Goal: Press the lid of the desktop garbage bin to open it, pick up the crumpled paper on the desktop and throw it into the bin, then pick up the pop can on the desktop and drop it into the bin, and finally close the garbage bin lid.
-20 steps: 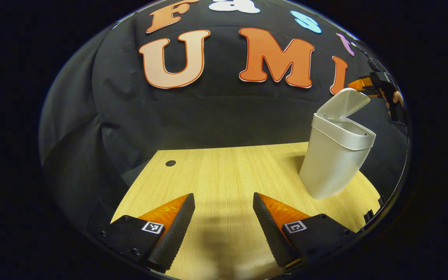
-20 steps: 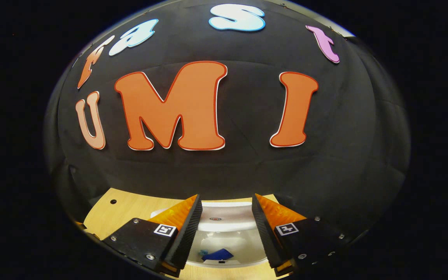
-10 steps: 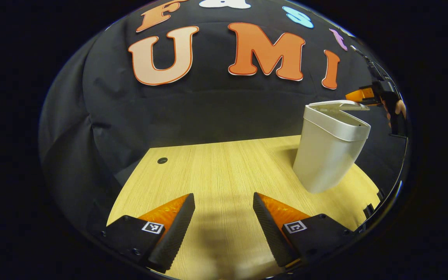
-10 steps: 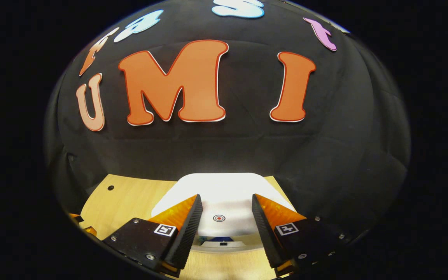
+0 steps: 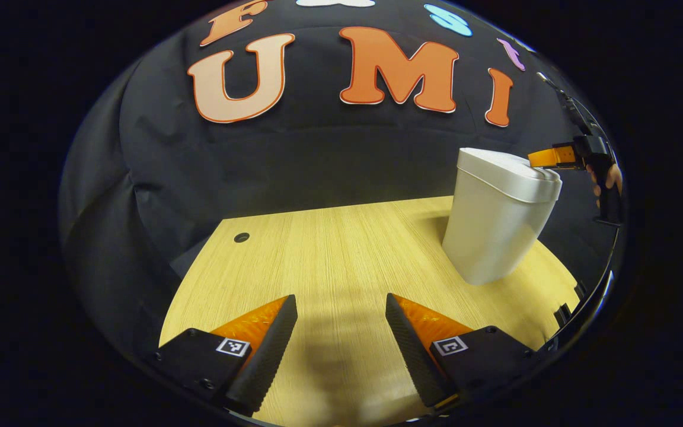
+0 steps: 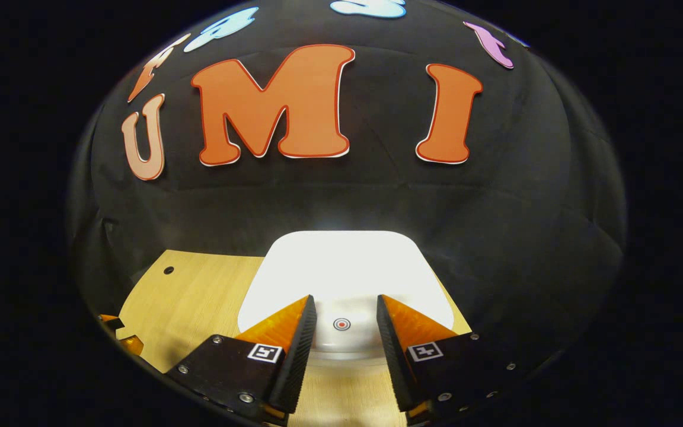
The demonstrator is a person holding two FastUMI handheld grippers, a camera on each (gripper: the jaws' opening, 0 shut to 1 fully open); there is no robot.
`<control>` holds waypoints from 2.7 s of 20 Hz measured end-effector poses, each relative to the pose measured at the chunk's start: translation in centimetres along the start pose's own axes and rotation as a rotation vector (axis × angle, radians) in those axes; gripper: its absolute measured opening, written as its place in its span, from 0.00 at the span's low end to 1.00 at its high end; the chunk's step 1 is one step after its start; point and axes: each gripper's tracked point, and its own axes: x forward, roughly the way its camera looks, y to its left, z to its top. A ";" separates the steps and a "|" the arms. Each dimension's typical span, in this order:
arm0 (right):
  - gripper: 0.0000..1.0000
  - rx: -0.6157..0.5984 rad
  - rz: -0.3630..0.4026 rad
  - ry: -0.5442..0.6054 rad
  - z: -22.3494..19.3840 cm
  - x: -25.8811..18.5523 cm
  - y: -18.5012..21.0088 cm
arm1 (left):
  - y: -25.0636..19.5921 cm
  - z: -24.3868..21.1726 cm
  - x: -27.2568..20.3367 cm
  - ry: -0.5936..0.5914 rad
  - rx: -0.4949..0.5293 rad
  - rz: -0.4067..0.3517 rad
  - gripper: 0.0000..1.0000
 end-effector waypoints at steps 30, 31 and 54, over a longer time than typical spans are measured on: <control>0.76 0.002 0.058 -0.154 -1.3 -4.4 5.6 | 2.1 9.9 -2.9 -0.302 0.058 0.003 0.96; 0.77 -0.017 0.064 -0.177 -0.9 -4.9 6.0 | 2.4 10.5 -3.2 -0.325 0.053 0.005 0.96; 0.81 -0.121 0.171 -0.234 -3.8 -7.8 13.4 | 4.0 15.0 -5.8 -0.533 -0.051 0.040 0.96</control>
